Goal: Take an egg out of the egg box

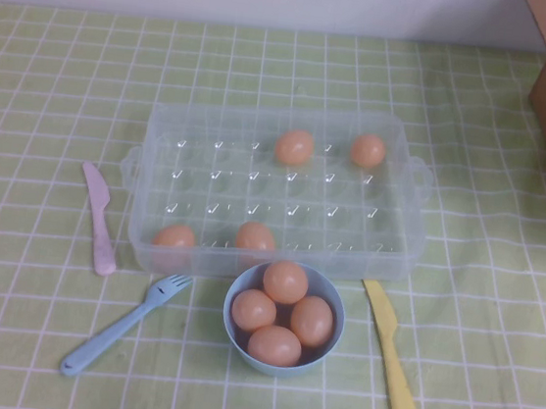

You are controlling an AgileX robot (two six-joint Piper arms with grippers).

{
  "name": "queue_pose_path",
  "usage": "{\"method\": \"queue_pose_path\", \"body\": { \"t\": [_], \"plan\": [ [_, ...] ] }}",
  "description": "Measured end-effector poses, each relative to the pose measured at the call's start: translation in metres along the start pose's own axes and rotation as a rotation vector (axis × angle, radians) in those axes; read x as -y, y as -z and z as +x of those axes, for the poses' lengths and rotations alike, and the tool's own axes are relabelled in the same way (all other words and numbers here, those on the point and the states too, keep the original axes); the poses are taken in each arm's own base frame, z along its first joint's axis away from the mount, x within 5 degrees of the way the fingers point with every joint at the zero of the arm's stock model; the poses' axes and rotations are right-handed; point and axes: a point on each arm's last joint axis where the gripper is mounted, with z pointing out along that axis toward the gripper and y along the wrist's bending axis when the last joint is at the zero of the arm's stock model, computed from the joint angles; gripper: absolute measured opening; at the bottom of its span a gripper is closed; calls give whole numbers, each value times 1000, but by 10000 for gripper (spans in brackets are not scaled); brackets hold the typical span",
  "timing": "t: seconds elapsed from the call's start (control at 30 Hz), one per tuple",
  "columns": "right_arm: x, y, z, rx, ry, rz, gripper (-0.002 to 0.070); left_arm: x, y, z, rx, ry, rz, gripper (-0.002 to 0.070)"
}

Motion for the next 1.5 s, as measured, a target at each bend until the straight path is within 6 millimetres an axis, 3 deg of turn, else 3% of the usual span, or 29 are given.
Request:
{"method": "queue_pose_path", "body": {
  "t": [0.57, 0.87, 1.5],
  "plan": [
    [0, 0, 0, 0, 0, 0, -17, 0, 0, 0, 1, -6, -3, -4],
    [0, 0, 0, 0, 0, 0, -17, -8, 0, 1, -18, -216, -84, -4],
    [0, 0, 0, 0, 0, 0, -17, -14, 1, -5, 18, -420, -163, -4]
  ]
}}
